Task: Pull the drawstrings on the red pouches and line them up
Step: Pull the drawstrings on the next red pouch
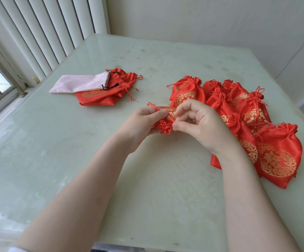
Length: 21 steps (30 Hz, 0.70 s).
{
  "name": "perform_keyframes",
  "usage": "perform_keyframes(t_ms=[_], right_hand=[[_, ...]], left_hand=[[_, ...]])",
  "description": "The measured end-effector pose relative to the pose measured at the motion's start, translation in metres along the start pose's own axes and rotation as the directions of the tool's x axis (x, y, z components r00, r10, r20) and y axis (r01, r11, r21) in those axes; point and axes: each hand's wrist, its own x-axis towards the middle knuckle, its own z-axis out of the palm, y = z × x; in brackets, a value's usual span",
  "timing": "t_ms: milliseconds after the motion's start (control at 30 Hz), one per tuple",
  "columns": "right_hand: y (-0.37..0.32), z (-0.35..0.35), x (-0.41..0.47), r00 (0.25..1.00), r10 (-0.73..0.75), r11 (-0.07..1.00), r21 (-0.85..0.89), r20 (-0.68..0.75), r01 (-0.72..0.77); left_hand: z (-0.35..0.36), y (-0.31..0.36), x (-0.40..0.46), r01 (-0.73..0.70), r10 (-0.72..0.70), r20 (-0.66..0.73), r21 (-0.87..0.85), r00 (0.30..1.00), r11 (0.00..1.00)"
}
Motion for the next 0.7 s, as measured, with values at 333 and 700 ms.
perform_keyframes(t_ms=[333, 700], right_hand=[[-0.002, -0.002, -0.001, 0.993, 0.102, 0.994, 0.047, -0.062, -0.099], [0.007, 0.003, 0.004, 0.974, 0.036, 0.978, -0.192, -0.224, -0.081]], left_hand=[[0.004, -0.003, 0.0, -0.049, 0.051, -0.031, 0.077, 0.998, 0.996], [0.004, -0.001, -0.001, -0.108, 0.11, -0.009, 0.148, 0.994, 0.983]])
